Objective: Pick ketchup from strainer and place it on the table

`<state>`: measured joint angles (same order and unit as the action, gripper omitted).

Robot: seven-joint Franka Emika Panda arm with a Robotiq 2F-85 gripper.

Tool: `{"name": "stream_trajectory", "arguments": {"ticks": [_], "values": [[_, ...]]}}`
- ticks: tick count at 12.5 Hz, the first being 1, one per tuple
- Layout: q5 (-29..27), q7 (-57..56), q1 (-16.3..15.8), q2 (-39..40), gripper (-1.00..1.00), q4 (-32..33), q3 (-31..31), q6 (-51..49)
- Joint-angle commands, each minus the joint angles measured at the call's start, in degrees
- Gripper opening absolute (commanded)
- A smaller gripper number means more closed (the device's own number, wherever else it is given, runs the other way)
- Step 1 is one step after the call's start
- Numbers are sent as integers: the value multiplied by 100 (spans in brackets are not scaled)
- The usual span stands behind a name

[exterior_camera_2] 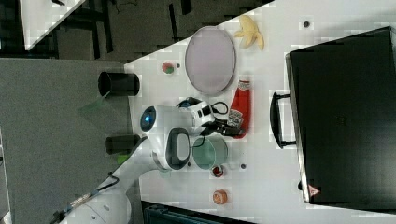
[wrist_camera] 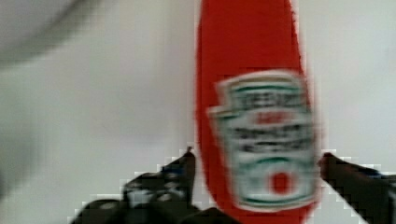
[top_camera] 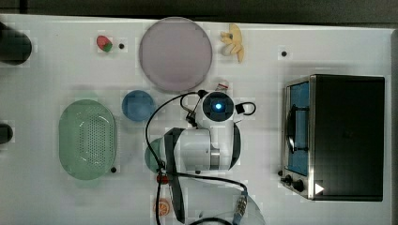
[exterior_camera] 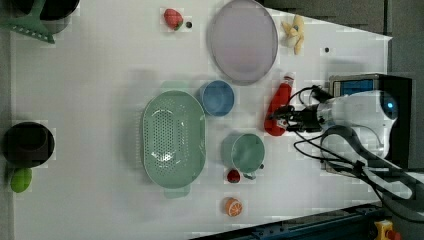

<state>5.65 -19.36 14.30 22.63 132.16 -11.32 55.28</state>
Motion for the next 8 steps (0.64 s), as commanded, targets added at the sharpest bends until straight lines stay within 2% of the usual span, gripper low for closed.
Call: {"name": "stream_trajectory", "arguments": {"ticks": [1, 4, 8], "values": [[-33, -250, 36, -517, 100, -180, -34, 94], [-63, -227, 35, -1274, 100, -431, -80, -127], [-77, 279, 26, -2111, 100, -1270, -115, -1929]]}}
